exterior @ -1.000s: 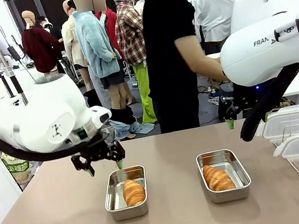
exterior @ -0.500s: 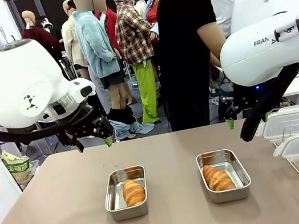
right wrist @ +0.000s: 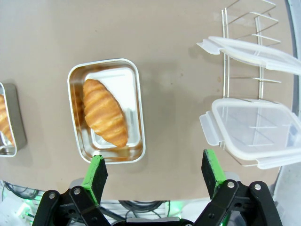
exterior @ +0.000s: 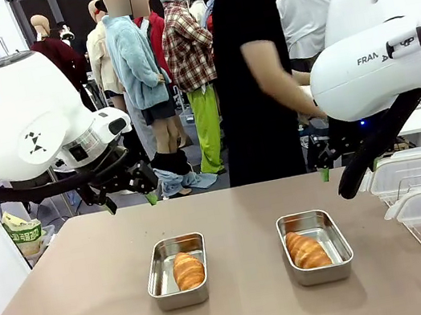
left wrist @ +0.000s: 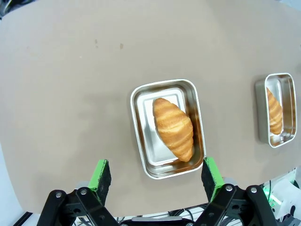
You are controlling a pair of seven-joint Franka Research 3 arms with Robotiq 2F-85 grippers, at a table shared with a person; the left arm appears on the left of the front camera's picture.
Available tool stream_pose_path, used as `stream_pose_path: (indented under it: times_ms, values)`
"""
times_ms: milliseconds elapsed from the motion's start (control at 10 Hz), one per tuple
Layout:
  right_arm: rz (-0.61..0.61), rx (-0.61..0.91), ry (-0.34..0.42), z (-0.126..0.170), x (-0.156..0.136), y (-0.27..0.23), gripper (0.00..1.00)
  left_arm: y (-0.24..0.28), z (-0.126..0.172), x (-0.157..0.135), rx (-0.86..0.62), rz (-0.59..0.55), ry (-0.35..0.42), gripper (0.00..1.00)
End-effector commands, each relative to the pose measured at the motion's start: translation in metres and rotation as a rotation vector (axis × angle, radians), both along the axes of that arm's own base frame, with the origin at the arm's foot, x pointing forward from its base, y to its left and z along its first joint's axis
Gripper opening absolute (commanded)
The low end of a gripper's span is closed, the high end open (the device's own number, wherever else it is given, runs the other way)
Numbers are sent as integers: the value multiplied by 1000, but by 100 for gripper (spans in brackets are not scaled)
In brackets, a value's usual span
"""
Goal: Place the bread in airtight containers.
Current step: Pick up one Airtight Container lid and hand it to the human.
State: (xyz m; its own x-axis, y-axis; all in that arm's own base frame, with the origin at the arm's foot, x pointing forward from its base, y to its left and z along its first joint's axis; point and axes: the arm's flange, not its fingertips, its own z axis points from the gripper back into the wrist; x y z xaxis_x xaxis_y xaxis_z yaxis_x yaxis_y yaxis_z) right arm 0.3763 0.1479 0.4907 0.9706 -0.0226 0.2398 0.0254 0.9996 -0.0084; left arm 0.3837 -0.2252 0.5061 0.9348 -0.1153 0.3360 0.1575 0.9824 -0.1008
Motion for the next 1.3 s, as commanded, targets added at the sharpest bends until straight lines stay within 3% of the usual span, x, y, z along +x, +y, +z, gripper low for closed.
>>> stream_pose_path:
  times_ms: [0,1200]
  values:
    - [2,2,0,0,0,1,100,1,0,2,10,4,-4,100]
    - [2,2,0,0,0,1,100,1,0,2,10,4,-4,100]
